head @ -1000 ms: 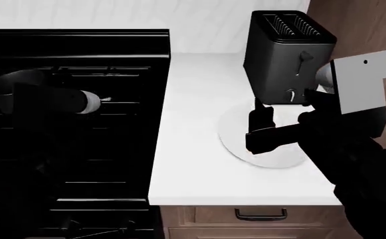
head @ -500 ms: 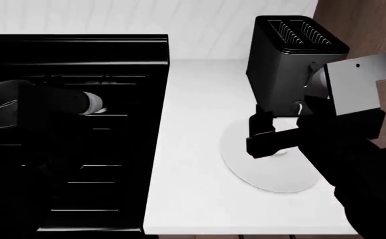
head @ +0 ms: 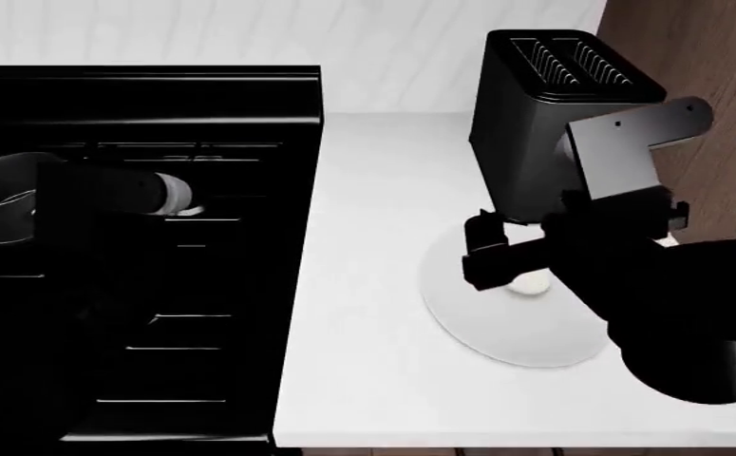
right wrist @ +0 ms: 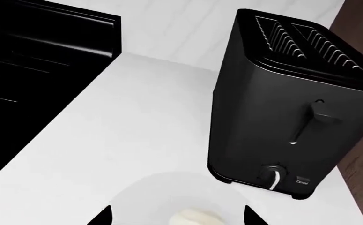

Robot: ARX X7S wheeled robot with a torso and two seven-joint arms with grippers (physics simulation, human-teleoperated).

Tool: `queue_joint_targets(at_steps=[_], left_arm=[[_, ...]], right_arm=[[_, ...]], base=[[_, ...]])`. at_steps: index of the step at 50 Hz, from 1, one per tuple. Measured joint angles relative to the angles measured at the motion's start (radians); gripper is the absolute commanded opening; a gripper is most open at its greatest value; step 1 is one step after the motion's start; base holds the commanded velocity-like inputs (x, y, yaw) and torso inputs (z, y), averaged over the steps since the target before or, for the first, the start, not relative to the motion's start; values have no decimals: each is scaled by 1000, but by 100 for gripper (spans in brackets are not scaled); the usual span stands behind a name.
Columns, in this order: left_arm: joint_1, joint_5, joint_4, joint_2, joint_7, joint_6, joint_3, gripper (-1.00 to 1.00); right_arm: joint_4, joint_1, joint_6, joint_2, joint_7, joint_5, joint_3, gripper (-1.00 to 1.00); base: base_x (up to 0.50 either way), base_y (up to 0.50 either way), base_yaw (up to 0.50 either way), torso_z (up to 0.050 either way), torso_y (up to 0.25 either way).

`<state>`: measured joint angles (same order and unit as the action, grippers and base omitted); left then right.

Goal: Frozen meat rests on a plate on the counter. Retrieve the meat and place it in a pot on a burner. Then turn the burner on.

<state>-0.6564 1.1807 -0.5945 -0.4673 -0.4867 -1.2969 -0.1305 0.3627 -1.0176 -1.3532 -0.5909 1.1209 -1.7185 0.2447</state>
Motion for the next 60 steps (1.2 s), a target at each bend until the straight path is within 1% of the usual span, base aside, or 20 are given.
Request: queue_joint_targets(at_steps=[16,30,44,60], left_arm=[[6,-44,26,-14,35,42,35,100],[4,-61,39,-24,50,63,55,100],[10,-74,55,-33,65,83,68,100],[14,-76,63,-37,67,94,81,100]], right_arm=[[-91,15,29,6,-148,184,49,100],[-171,33,74,11,-225,288,82,100],[-244,58,119,20,-279,351,107,100],[-275,96,131,20,-291,352,118,100]], base=[[0,0,0,0,0],[0,0,0,0,0],[0,0,0,0,0],[0,0,0,0,0]])
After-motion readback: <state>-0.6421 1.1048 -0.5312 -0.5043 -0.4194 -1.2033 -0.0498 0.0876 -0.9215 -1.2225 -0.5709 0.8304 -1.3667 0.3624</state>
